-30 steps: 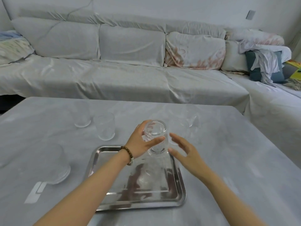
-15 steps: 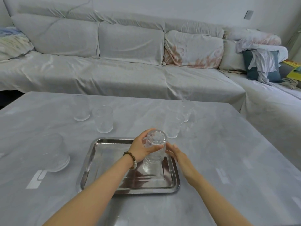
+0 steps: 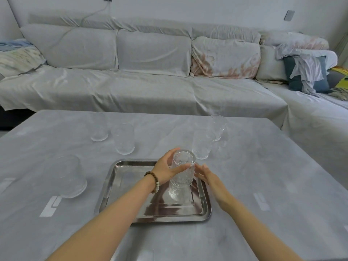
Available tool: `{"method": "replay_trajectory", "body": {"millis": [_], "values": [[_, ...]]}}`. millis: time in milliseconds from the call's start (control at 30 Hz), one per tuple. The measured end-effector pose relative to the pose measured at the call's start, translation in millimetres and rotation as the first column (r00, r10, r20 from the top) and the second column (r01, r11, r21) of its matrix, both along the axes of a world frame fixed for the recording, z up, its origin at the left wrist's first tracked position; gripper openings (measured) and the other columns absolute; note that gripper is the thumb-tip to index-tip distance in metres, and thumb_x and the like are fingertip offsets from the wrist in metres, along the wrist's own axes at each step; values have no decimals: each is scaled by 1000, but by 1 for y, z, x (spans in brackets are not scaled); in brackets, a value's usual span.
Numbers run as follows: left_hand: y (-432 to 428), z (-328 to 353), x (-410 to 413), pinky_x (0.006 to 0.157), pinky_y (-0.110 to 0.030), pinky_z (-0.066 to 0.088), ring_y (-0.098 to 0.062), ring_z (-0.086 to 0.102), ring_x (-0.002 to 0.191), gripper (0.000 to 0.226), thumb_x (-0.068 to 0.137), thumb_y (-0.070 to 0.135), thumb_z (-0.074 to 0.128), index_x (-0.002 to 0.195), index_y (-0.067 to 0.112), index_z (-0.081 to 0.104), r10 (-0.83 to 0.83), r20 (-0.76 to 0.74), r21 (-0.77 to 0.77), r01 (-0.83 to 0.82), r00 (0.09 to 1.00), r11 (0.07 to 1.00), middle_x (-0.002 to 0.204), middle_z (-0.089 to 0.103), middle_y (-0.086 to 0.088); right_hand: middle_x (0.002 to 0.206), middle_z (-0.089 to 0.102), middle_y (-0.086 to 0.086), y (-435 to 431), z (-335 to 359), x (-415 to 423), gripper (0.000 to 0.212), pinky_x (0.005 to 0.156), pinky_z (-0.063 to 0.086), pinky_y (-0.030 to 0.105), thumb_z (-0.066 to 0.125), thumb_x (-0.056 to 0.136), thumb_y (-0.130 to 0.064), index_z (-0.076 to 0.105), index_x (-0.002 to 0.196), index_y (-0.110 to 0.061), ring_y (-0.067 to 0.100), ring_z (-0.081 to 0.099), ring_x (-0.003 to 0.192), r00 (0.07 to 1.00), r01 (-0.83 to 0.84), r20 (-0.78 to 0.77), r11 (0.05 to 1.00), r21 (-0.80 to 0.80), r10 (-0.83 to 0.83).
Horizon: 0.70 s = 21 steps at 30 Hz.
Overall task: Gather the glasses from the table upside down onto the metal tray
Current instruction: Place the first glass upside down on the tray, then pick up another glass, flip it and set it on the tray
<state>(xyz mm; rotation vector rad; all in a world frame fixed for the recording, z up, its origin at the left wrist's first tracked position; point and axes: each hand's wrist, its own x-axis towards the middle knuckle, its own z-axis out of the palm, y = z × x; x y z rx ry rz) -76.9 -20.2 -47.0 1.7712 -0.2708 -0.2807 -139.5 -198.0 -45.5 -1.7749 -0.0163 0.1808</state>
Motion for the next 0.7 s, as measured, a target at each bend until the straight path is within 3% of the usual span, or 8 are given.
{"method": "replay_trajectory", "body": {"millis": [133, 267, 367, 433, 500, 700], "values": [[2, 22, 19, 105, -35, 38, -15, 46, 125, 92, 59, 74, 52, 136, 25, 40, 53, 19, 26, -53, 998, 998, 142, 45, 0, 120, 65, -11, -22, 6, 18, 50, 94, 41, 21, 23, 97, -50, 64, 113, -27, 4, 63, 106, 991, 130, 20, 991, 19, -130], [-13, 43, 49, 104, -42, 40, -17, 49, 123, 80, 67, 70, 53, 133, 26, 42, 57, 20, 78, -58, 998, 995, 138, 48, 1, 121, 64, 8, -46, 21, 45, 42, 101, 42, 38, 29, 99, -44, 65, 98, -23, 19, 61, 104, 945, 323, 8, 938, 128, -327], [-34, 50, 78, 102, -40, 41, -21, 47, 124, 71, 78, 60, 55, 137, 23, 37, 10, -59, 117, -3, 998, 993, 143, 43, -1, 134, 55, 7, -60, 19, 65, 49, 106, 38, 42, 28, 98, -50, 60, 114, -17, 22, 55, 115, 920, 392, -98, 884, 254, -379], [-49, 52, 96, 101, -37, 41, -21, 44, 127, 77, 78, 59, 56, 140, 23, 32, -38, -117, 173, 58, 992, 983, 148, 37, -1, 144, 46, 2, -65, 12, 78, 61, 111, 32, 43, 22, 97, -55, 49, 134, -15, 22, 45, 130, 925, 376, -183, 877, 299, -334], [-62, 49, 111, 105, -41, 38, -21, 40, 131, 85, 73, 62, 61, 142, 24, 28, -94, -120, 260, 123, 988, 958, 150, 32, 1, 146, 43, -2, -66, 4, 89, 65, 113, 29, 42, 18, 96, -57, 41, 142, -17, 20, 40, 135, 938, 331, -223, 881, 339, -267], [-92, 32, 136, 99, -43, 46, -21, 46, 122, 96, 60, 55, 76, 140, 27, 31, -157, -68, 346, 171, 985, 922, 140, 42, -1, 127, 56, -8, -66, -14, 103, 45, 107, 35, 36, 20, 96, -56, 52, 120, -36, 11, 53, 115, 949, 307, -190, 880, 361, -253]]}}
